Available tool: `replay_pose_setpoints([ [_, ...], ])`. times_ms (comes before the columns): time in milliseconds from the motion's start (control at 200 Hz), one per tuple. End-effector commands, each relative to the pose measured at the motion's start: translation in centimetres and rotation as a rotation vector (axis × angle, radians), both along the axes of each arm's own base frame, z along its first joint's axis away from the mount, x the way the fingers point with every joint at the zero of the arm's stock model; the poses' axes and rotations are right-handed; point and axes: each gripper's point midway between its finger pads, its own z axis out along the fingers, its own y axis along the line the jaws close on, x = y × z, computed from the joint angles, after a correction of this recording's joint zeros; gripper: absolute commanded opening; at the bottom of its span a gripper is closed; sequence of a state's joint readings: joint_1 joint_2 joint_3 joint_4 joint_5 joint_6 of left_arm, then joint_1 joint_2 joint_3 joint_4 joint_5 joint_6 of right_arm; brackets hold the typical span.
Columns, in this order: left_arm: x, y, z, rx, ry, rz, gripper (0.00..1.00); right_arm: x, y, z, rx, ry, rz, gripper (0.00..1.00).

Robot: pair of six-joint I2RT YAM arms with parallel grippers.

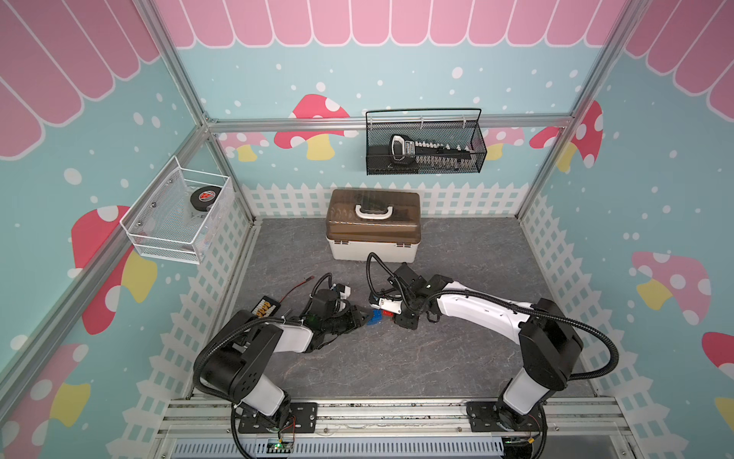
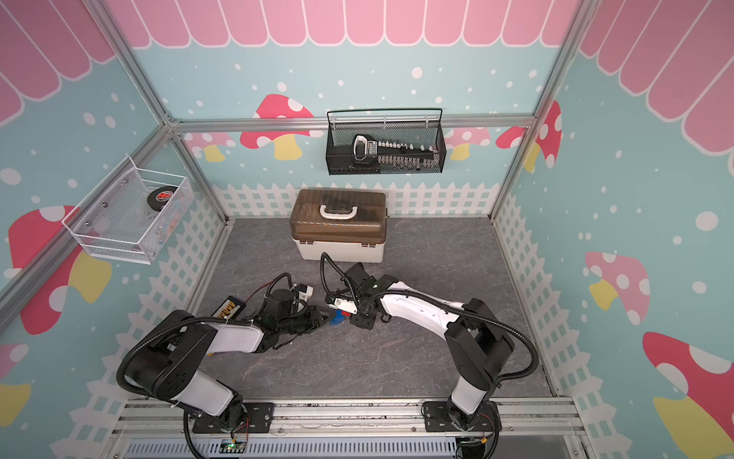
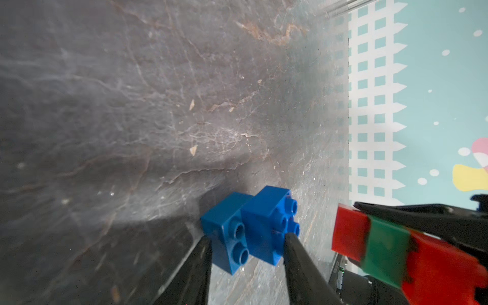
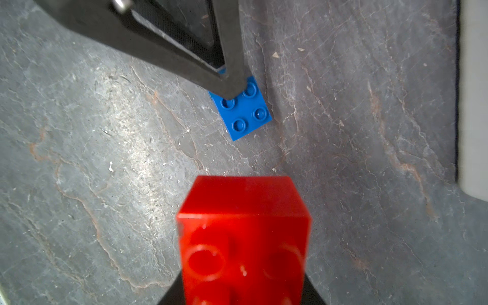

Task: Assemble the letter y with lego
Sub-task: Adjust the lego brick at the center of the board.

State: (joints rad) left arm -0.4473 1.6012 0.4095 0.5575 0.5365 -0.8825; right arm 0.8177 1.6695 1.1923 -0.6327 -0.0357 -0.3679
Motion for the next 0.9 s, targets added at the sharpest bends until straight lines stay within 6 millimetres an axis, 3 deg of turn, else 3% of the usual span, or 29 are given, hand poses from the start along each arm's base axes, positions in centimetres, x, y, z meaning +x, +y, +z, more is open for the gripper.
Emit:
replay_pose_setpoints([
  [0,0.8,-0.9,0.8,-0.092,-0.024,0.019,0.47,0.0,-0.3,0.8,0.017,-0.015,-0.008,0.26],
  [395,1.7,-0.8,1.4,-0.108,-0.061,0.056,0.53,-0.5,-0.7,-0.1,0.004,0.010,-0.026,0.25],
  [645,0.5,0.3,1.2,-0.050,-0.044,0.064,0.31,-0.5,-0.7,0.0,0.009,0.009,-0.032,0.25],
  [705,0.0,0.7,0.9,-0.014,-0.036,0.061,0.23,-0.5,-0.7,0.0,0.011,0.011,-0.033,0.25],
  [896,-0.6,1.3,-1.0,0.093,0.010,0.036,0.12,-0.4,-0.6,0.0,0.018,0.009,-0.039,0.25],
])
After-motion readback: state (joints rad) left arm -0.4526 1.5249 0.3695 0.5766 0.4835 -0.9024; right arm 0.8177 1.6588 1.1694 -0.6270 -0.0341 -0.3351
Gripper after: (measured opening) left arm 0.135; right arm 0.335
